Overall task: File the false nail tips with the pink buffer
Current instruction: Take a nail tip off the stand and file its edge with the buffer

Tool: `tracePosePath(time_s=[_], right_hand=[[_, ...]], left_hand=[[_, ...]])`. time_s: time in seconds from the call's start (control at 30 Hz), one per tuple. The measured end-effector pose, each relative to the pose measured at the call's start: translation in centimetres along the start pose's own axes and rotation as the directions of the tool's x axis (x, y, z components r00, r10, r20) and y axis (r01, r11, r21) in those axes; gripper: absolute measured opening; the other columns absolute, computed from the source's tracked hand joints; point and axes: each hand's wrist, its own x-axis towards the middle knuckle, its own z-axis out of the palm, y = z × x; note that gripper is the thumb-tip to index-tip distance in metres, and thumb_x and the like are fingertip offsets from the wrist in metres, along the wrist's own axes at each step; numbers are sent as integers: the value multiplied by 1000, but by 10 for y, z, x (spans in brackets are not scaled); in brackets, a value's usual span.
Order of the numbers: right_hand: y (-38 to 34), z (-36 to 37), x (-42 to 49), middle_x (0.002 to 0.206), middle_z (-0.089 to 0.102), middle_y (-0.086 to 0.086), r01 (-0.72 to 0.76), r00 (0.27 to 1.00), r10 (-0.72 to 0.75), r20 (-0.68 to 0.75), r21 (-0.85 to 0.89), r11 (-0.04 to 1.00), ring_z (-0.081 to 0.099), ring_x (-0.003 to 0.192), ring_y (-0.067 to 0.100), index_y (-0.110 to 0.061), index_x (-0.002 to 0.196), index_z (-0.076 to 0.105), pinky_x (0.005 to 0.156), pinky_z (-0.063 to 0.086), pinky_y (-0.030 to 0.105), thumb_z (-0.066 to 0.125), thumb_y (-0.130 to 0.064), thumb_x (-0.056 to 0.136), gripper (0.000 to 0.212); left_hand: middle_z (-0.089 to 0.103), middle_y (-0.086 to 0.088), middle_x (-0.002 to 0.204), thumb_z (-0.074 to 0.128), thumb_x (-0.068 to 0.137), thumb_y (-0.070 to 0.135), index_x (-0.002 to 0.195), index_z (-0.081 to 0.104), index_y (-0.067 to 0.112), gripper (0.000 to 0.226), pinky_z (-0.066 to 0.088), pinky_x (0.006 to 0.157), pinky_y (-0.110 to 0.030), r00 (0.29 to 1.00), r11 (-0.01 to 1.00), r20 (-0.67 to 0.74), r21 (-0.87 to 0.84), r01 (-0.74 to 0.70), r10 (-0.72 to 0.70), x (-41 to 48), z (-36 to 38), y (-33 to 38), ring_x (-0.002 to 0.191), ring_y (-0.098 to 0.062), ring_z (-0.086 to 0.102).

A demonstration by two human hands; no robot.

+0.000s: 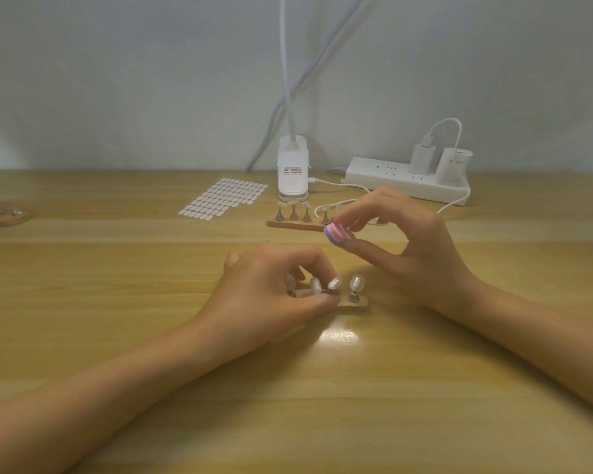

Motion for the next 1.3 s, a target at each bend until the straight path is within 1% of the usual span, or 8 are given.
tracePosePath(time_s=[0.33,0.47,0.53,0.63,0.73,0.93,1.1,1.3], right_hand=[[-2,-1,1,96,73,-4,-75,997,75,9,46,996,65,86,12,-11,98,72,79,41,12,74,-19,92,10],[0,-3,0,97,73,-9,-145,989,144,17,66,987,67,88,14,-16,99,73,75,46,22,74,-25,91,12],[1,-3,0,98,72,-13,-174,985,173,22,93,980,68,90,15,-17,100,73,74,49,27,74,-27,91,14],[4,-3,1,100,73,-12,-213,977,209,45,122,969,69,94,19,-17,100,73,77,53,38,74,-30,90,17],[6,-2,1,102,73,-6,-228,973,217,81,167,959,70,96,23,-13,102,73,80,57,43,75,-24,91,16],[3,3,7,103,70,-2,-175,983,163,81,182,967,71,95,19,-11,103,73,83,60,31,73,-21,91,16],[-3,13,9,103,69,1,-81,994,73,85,95,992,69,95,19,-10,103,73,79,58,41,73,-18,92,13],[-8,12,9,97,71,4,14,998,-16,61,42,999,66,91,19,-8,99,75,76,56,37,75,-14,91,9]], left_hand=[[67,20,91,72,89,38,84,62,34,11,31,100,-41,976,966,-80,177,-186,203,-6,8,-4,98,0,55],[68,20,92,73,88,38,82,62,37,13,32,103,-49,958,957,-111,153,-248,266,-8,7,-4,105,-4,59],[70,17,95,76,87,32,82,63,33,14,38,101,-53,930,943,-158,92,-320,331,-9,5,-2,105,-9,64],[75,9,97,72,92,18,89,66,20,6,52,93,-33,866,865,-310,-197,-462,392,-1,-7,4,97,-15,71],[76,5,92,73,91,18,90,65,23,10,55,79,-22,903,845,-349,-376,-381,251,14,-22,-2,81,-11,72],[75,8,82,82,81,17,81,77,18,5,51,65,-23,973,961,-227,-276,-24,-41,24,-20,-38,66,-4,63],[77,14,81,82,82,15,87,81,23,10,54,62,-18,985,970,-172,-231,-75,35,23,-15,-36,63,-6,69],[73,18,74,80,84,18,84,78,23,5,44,56,-10,987,972,-150,-219,-86,54,22,-12,-33,51,-1,60]])
